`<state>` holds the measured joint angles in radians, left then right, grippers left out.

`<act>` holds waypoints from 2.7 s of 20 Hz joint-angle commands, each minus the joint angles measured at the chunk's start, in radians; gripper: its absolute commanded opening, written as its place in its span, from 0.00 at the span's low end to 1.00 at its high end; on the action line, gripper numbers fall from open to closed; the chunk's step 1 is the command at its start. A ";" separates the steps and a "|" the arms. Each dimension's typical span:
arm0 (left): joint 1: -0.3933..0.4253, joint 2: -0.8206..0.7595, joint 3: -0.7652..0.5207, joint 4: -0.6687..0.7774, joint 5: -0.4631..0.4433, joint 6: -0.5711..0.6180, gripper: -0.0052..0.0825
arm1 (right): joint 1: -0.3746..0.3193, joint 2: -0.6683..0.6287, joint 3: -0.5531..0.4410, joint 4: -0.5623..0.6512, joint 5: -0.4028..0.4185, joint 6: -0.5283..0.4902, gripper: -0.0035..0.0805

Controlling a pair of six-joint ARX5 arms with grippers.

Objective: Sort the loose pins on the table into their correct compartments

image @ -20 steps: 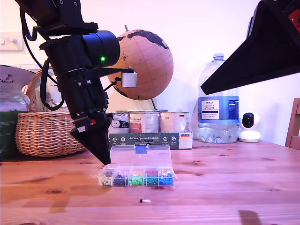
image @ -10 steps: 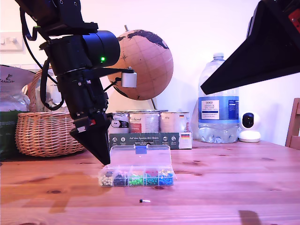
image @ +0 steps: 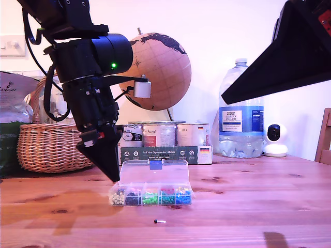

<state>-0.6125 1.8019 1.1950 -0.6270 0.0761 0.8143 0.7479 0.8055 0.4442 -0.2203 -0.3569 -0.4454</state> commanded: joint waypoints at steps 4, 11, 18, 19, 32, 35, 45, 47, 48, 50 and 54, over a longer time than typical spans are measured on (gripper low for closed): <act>-0.055 -0.039 -0.010 -0.008 0.031 -0.003 0.03 | 0.004 0.001 0.008 -0.029 -0.006 0.092 0.03; -0.107 -0.056 -0.010 0.001 0.084 -0.003 0.03 | 0.003 0.156 0.011 0.098 0.000 0.203 0.03; -0.113 -0.056 -0.011 -0.005 0.157 0.004 0.03 | -0.084 0.322 0.013 0.172 0.000 0.269 0.03; -0.115 -0.056 -0.011 -0.008 0.175 0.004 0.03 | -0.089 0.330 0.014 0.172 0.000 0.268 0.03; -0.169 -0.022 -0.011 -0.082 0.188 -0.034 0.17 | -0.096 0.330 0.023 0.171 0.000 0.266 0.03; -0.169 -0.004 -0.011 -0.079 0.159 -0.053 0.29 | -0.096 0.330 0.024 0.171 0.000 0.266 0.03; -0.173 0.058 -0.011 -0.037 0.133 -0.055 0.29 | -0.096 0.330 0.024 0.171 0.000 0.265 0.03; -0.174 0.059 -0.011 -0.020 0.135 -0.055 0.29 | -0.096 0.330 0.024 0.171 0.000 0.263 0.03; -0.175 0.059 -0.011 -0.010 0.137 -0.055 0.29 | -0.096 0.330 0.024 0.171 0.000 0.263 0.03; -0.175 0.060 -0.011 0.000 0.139 -0.055 0.29 | -0.096 0.330 0.024 0.171 0.000 0.262 0.03; -0.177 0.082 -0.011 -0.005 0.149 -0.056 0.29 | -0.096 0.330 0.024 0.171 0.000 0.263 0.03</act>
<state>-0.7849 1.8400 1.1950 -0.6300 0.2180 0.7628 0.6540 1.1366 0.4522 -0.0536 -0.3561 -0.1833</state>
